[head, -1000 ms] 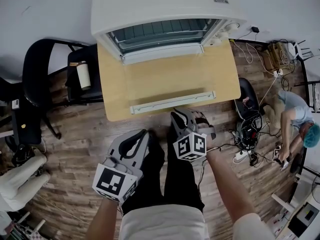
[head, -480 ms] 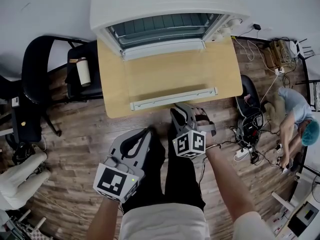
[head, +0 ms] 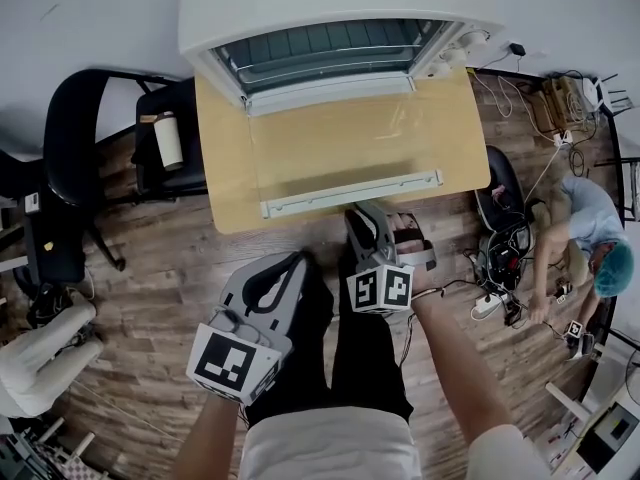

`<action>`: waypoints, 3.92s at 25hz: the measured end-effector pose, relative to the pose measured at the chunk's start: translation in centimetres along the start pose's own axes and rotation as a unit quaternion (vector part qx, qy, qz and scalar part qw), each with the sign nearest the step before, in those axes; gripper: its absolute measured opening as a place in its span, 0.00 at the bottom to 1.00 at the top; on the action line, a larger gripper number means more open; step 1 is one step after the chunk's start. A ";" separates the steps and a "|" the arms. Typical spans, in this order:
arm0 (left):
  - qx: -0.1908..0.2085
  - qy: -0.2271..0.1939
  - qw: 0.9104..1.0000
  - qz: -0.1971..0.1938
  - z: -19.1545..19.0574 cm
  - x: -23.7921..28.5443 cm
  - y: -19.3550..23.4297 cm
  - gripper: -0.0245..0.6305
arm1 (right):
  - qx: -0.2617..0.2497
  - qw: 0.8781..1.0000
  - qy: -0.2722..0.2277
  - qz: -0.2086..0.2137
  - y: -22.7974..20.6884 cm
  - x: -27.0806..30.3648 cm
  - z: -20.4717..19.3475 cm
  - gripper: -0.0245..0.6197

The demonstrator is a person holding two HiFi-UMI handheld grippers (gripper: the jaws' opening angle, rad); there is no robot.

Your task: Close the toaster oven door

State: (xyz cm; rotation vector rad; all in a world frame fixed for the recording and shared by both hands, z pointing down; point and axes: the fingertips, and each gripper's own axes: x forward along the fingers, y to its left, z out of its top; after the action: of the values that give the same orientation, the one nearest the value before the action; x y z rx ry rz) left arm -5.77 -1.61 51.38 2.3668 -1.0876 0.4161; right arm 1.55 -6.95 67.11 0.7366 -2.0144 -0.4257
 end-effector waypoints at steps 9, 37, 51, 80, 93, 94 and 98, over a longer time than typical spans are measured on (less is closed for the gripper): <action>0.000 -0.007 1.000 0.001 0.6 -0.1 0.0 0.05 | -0.030 0.999 -0.001 -0.040 -1.6 -0.7 0.7 0.19; 0.012 -0.035 0.999 -0.004 3.8 -1.5 -0.2 0.05 | -0.056 0.997 -0.001 -0.062 -5.1 -3.4 3.5 0.18; 0.018 -0.054 0.998 0.002 5.8 -2.6 -0.1 0.05 | -0.065 0.995 -0.012 -0.069 -7.5 -4.7 5.6 0.17; 0.033 -0.099 0.994 0.027 11.3 -4.6 1.2 0.05 | -0.094 0.987 -0.042 -0.126 -16.3 -5.4 11.1 0.18; 0.034 -0.118 0.992 0.033 14.0 -4.5 1.9 0.05 | -0.102 0.986 -0.042 -0.125 -19.4 -4.6 12.7 0.18; 0.034 -0.119 0.992 0.033 14.1 -4.5 2.0 0.05 | -0.103 0.986 -0.042 -0.124 -19.6 -4.5 12.8 0.18; 0.033 -0.120 0.992 0.032 14.5 -4.4 2.3 0.05 | -0.104 0.986 -0.044 -0.124 -20.2 -4.3 13.3 0.18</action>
State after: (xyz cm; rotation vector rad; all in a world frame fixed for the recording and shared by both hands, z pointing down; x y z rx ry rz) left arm -9.33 -8.21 38.07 2.4937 -1.2790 0.1938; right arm -1.37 -19.45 46.14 0.8521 -1.9288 -0.8138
